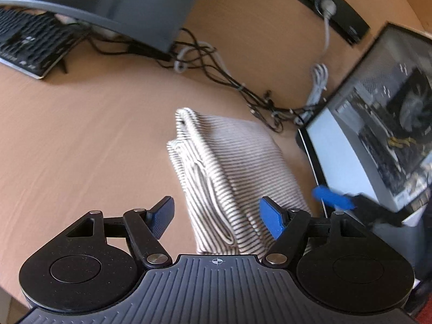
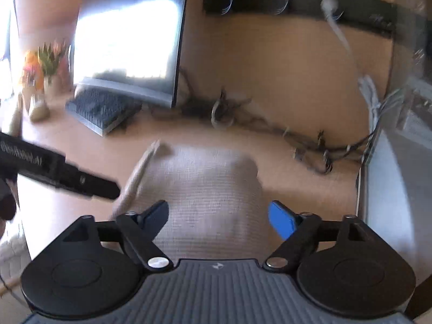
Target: Fold clothes
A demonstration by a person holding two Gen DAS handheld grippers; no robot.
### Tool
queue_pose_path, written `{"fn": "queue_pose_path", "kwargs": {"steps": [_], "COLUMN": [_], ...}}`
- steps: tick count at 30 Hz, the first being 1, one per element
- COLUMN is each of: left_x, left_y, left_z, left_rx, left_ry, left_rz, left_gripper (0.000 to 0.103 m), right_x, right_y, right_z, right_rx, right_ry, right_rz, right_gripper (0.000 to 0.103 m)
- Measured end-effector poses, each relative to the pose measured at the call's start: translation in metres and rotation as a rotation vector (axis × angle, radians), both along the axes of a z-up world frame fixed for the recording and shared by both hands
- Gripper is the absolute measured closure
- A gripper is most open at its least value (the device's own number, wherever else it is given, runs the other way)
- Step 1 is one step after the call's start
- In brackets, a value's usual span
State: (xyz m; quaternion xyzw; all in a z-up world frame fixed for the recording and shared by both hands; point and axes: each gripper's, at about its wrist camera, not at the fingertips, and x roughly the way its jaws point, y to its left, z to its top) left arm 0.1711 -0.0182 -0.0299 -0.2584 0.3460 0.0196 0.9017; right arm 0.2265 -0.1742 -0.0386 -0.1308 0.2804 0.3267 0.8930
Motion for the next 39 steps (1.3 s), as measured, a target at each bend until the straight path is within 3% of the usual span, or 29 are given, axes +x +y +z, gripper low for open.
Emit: {"fn": "queue_pose_path", "kwargs": {"steps": [3, 8, 13, 18, 24, 28, 30, 31, 34, 39], "left_x": [0.006, 0.013, 0.019, 0.029, 0.043, 0.048, 0.050, 0.049, 0.042, 0.020], "left_y": [-0.004, -0.004, 0.004, 0.018, 0.011, 0.006, 0.005, 0.007, 0.015, 0.037], "left_z": [-0.003, -0.006, -0.007, -0.019, -0.040, -0.042, -0.042, -0.043, -0.044, -0.031], "left_rx": [0.015, 0.018, -0.009, -0.183, -0.226, -0.252, -0.260, -0.263, -0.272, -0.193], "left_ry": [0.004, 0.017, 0.015, 0.023, 0.113, 0.099, 0.099, 0.101, 0.110, 0.116], "left_rz": [-0.021, -0.050, -0.066, -0.068, -0.066, -0.081, -0.077, -0.074, -0.056, 0.006], "left_gripper": [0.029, 0.028, 0.025, 0.015, 0.015, 0.013, 0.016, 0.024, 0.034, 0.035], "right_x": [0.001, 0.011, 0.027, 0.059, 0.092, 0.105, 0.109, 0.110, 0.108, 0.104], "right_y": [0.000, -0.009, -0.008, -0.002, 0.000, -0.004, -0.008, -0.008, -0.002, 0.038], "right_z": [-0.019, -0.004, 0.007, 0.005, -0.013, -0.022, -0.027, -0.030, -0.035, -0.034], "right_rx": [-0.044, 0.007, 0.053, 0.075, 0.086, 0.130, 0.164, 0.183, 0.212, 0.225], "right_ry": [0.025, 0.087, 0.112, 0.187, 0.313, 0.416, 0.468, 0.499, 0.551, 0.572], "right_rz": [-0.009, -0.035, -0.076, -0.109, -0.123, -0.082, -0.078, -0.066, -0.017, 0.072], "right_gripper": [0.017, 0.017, 0.003, 0.001, 0.000, 0.000, 0.000, 0.000, 0.000, 0.003]}}
